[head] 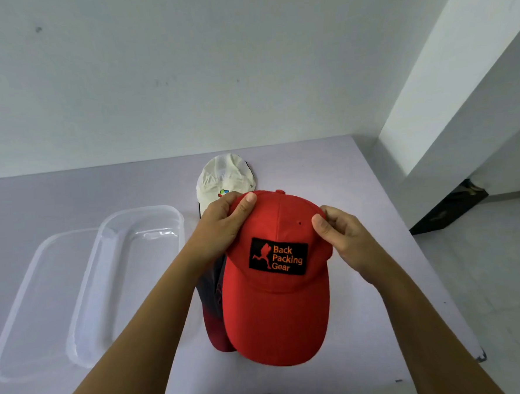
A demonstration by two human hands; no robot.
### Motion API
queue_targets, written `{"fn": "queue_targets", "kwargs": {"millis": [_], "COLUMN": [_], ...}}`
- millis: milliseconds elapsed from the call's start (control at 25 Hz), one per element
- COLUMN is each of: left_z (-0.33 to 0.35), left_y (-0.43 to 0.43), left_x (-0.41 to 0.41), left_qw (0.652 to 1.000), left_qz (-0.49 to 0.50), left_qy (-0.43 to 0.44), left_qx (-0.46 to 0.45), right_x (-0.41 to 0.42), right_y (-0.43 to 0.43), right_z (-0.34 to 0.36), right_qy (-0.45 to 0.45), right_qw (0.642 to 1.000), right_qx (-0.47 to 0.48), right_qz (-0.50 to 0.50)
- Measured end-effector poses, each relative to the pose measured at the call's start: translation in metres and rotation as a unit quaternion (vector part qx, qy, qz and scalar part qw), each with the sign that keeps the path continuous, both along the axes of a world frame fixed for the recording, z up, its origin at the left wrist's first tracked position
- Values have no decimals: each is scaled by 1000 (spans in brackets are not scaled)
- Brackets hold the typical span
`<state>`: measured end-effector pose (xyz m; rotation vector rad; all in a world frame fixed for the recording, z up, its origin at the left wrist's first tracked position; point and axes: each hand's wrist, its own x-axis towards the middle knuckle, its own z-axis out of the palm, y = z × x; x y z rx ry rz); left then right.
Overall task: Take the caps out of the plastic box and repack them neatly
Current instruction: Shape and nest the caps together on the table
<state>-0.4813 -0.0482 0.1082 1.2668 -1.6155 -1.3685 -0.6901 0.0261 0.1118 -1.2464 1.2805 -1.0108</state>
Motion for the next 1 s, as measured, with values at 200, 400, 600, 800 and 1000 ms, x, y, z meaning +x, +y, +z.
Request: {"fn": "queue_targets", "kwargs": {"millis": [200,400,600,800,1000], "left_z": [-4,-24,-91,-151,-173], "left_y": [1,1,-9,-17,-24], "left_x": [-6,-36,-81,-109,-109], "left_qw": [1000,999,989,969,961], "left_qz": [-3,-13,-37,-42,-4], "left_qy": [11,-18,-122,-202,-227], "left_qx": [20,29,73,133,157], "right_x": [-22,-45,-78,-100,-108], "right_y": [-5,-14,-21,-37,-53], "right_z": [-7,-33,-104,-164,-181], "right_qy": [114,147,152,119,129], "right_qw": [993,987,982,971,966], "right_qx": [-11,-46,107,202,223], "right_qz": [-17,-53,-45,-45,-41]}}
